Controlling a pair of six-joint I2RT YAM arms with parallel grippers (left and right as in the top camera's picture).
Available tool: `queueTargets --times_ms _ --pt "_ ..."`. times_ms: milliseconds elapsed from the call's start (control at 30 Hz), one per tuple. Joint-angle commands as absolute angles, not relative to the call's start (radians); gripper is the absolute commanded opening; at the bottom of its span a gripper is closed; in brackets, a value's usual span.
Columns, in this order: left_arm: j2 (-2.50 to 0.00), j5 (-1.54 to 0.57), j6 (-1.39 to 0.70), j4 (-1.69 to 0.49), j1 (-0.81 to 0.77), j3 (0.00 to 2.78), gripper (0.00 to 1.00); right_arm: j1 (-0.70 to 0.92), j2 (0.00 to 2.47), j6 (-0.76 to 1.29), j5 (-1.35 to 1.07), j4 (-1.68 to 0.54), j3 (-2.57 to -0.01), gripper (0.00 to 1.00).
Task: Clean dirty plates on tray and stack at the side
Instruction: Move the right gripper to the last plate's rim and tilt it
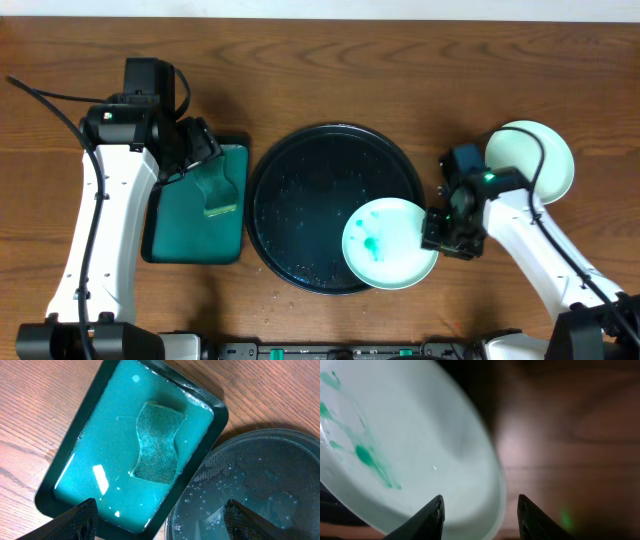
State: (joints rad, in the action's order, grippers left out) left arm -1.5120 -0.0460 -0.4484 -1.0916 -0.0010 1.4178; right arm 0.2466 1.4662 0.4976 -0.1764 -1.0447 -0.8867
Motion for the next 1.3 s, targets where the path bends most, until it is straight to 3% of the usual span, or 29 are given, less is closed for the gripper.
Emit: queueTargets --times_ms 0,100,133,200,233,267,533,900,1200,1267 --pt "-1.509 -0.034 -0.457 -1.090 0.001 1.410 0.81 0.277 1.458 0.550 -0.239 -0.948 -0.813 0.47" --pt "-1.509 -0.034 -0.457 -1.091 0.001 1.410 0.81 0.279 1.458 0.596 -0.241 -0.855 -0.753 0.46" --pt "-1.509 -0.034 -0.457 -1.091 0.001 1.410 0.81 0.279 1.458 0.598 -0.241 -0.830 -0.738 0.41" --pt "-1.509 -0.034 -0.457 -1.091 0.001 1.410 0.81 0.279 1.458 0.598 -0.236 -0.795 -0.725 0.12" --pt "-1.509 -0.034 -0.457 -1.091 0.001 1.410 0.81 0.279 1.458 0.598 -0.233 -0.784 -0.726 0.03" --pt "-1.509 -0.034 -0.457 -1.090 0.001 1.410 0.81 0.280 1.457 0.597 -0.233 -0.770 -0.726 0.01" --pt "-1.510 -0.034 -0.457 -1.089 0.001 1.410 0.81 0.311 1.451 0.498 -0.276 -0.626 -0.740 0.01" --pt "-1.612 -0.034 -0.456 -1.092 0.001 1.408 0.81 0.293 1.550 0.519 -0.326 -0.353 -0.740 0.01" --pt "-1.793 -0.035 -0.445 -1.095 0.001 1.408 0.54 0.293 1.709 0.481 -0.322 -0.238 -0.740 0.01" --pt "-1.832 -0.035 -0.445 -1.094 0.001 1.408 0.52 0.288 1.716 0.482 -0.319 -0.220 -0.740 0.01"
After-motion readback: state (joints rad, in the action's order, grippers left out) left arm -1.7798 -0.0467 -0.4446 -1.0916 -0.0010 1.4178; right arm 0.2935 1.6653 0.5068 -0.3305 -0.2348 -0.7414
